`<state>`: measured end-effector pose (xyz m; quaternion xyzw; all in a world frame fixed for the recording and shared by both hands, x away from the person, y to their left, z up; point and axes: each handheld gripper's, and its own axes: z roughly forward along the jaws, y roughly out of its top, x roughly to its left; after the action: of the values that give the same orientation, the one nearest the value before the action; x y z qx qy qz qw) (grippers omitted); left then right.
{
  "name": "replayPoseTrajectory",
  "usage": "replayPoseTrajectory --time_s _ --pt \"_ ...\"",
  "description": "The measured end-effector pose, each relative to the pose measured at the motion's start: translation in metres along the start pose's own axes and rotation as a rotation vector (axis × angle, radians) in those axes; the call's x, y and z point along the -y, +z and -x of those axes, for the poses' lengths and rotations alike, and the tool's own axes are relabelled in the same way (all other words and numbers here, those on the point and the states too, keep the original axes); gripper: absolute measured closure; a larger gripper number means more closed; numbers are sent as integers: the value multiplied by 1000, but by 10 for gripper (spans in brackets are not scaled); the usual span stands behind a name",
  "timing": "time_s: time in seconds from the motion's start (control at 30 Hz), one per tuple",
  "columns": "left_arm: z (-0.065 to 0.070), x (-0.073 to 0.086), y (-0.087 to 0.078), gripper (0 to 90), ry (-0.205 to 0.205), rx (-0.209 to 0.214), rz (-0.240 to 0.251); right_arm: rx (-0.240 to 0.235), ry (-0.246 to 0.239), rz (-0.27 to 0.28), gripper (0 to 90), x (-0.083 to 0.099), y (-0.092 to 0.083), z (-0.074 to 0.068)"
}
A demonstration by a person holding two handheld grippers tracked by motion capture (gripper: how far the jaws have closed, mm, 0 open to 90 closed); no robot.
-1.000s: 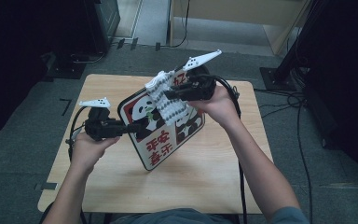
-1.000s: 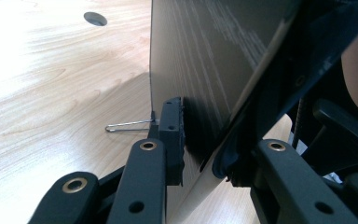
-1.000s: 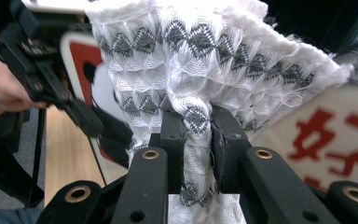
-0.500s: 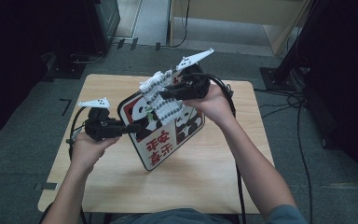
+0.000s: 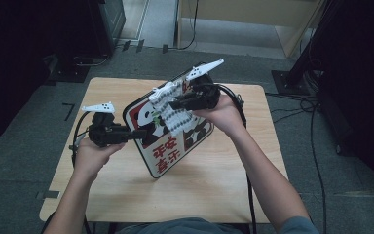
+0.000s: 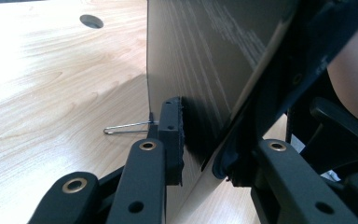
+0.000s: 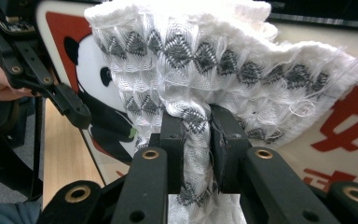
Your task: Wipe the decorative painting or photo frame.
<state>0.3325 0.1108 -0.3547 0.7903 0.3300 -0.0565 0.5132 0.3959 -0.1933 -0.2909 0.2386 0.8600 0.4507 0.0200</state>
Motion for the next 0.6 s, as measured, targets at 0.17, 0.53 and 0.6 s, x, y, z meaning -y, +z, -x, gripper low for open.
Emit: replayPoseTrajectory --time_s 0.17,0.53,0.6 --pt "0 0 0 726 0 -1 -1 -5 -1 2 774 5 2 2" --pt "0 0 0 725 0 0 0 -11 16 -3 774 15 6 4" --pt "0 0 0 725 0 1 0 -11 14 -1 774 17 6 4"
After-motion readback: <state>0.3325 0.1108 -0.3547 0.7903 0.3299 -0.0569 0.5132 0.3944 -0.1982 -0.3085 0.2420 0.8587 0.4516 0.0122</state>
